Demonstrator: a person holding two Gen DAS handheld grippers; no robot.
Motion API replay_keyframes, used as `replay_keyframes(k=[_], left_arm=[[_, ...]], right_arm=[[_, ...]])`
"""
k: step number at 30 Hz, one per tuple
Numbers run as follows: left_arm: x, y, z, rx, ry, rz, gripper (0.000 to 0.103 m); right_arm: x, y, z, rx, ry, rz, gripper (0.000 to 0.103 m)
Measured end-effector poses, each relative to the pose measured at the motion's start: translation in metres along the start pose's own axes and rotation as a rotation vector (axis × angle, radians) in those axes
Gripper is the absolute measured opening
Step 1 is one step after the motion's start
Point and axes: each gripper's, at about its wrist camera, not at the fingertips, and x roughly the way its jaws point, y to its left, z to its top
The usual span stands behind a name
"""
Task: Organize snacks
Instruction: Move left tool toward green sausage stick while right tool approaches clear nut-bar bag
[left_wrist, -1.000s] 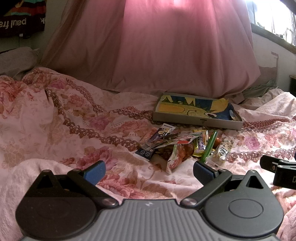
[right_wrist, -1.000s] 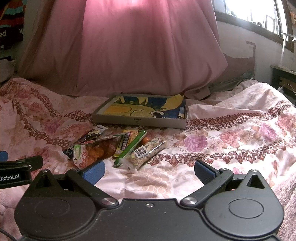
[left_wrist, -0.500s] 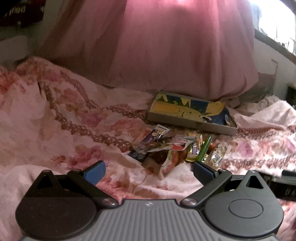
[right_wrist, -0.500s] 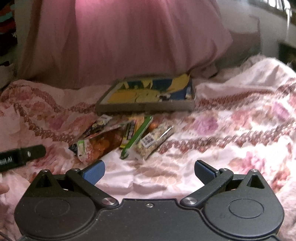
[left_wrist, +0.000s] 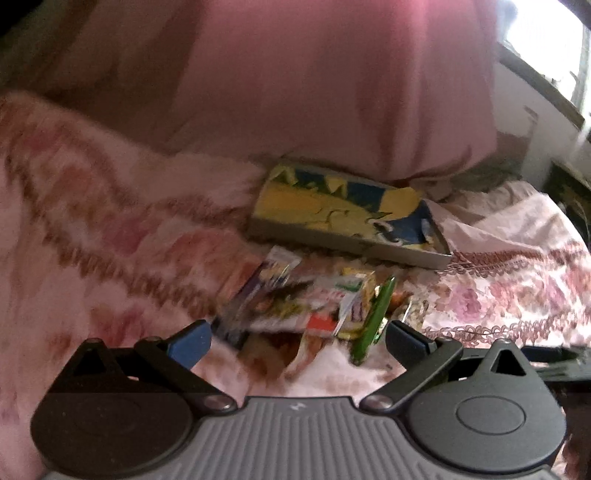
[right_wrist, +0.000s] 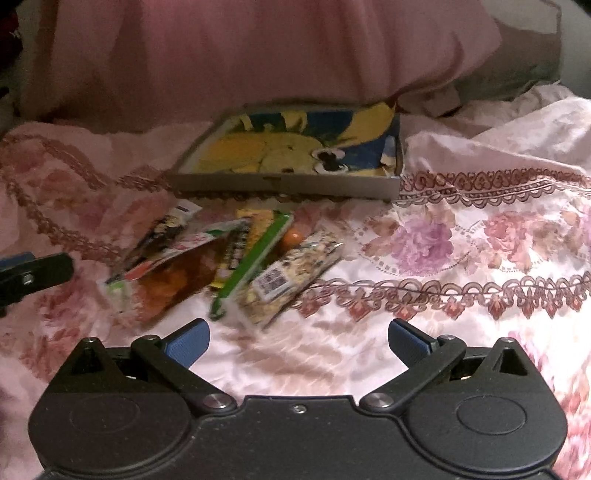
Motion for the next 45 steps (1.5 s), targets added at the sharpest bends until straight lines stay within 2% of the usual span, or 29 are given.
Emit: replay_keyframes(k=[3, 5, 11, 15, 19, 21, 26, 30, 35, 40, 42, 45], left_arm=[[0.011, -0.018, 0.009, 0.100, -0.013, -0.046, 0.103], [0.019, -0.033, 0.011, 0.176, -0.012, -0.088, 0.103], [0.046, -0.080, 0.005, 0.468, 0.023, -0.214, 0.103], [0.067, -0.102, 0.002, 0.560, 0.066, -0.246, 0.103], [0.090, -0.106, 0.001, 0.541, 0.135, -0.298, 0.103], [0.102, -0.103, 0.000, 0.522, 0.164, -0.313, 0.102], [0.127, -0.085, -0.001, 0.386, 0.229, -0.347, 0.101], [0.138, -0.071, 0.001, 0.321, 0.264, -0.333, 0.098], [0.137, -0.069, 0.002, 0.314, 0.241, -0.315, 0.094], [0.138, -0.069, 0.000, 0.304, 0.242, -0.296, 0.084], [0.138, -0.069, 0.000, 0.306, 0.227, -0.278, 0.076], [0.136, -0.068, 0.001, 0.294, 0.200, -0.262, 0.071]], right_arm=[[0.022, -0.010, 0.018, 0.003, 0.049, -0.003, 0.102], [0.036, -0.019, 0.029, 0.028, 0.081, 0.024, 0.102], [0.068, -0.046, 0.051, 0.168, 0.139, 0.110, 0.102], [0.083, -0.058, 0.054, 0.240, 0.168, 0.158, 0.102], [0.101, -0.074, 0.052, 0.368, 0.239, 0.256, 0.101], [0.106, -0.080, 0.050, 0.445, 0.255, 0.322, 0.096], [0.113, -0.080, 0.050, 0.497, 0.265, 0.390, 0.090], [0.122, -0.076, 0.051, 0.502, 0.281, 0.387, 0.081], [0.136, -0.070, 0.051, 0.490, 0.297, 0.351, 0.064], [0.150, -0.063, 0.049, 0.463, 0.310, 0.327, 0.058], [0.149, -0.058, 0.050, 0.418, 0.309, 0.305, 0.054], [0.143, -0.055, 0.054, 0.381, 0.299, 0.277, 0.049]])
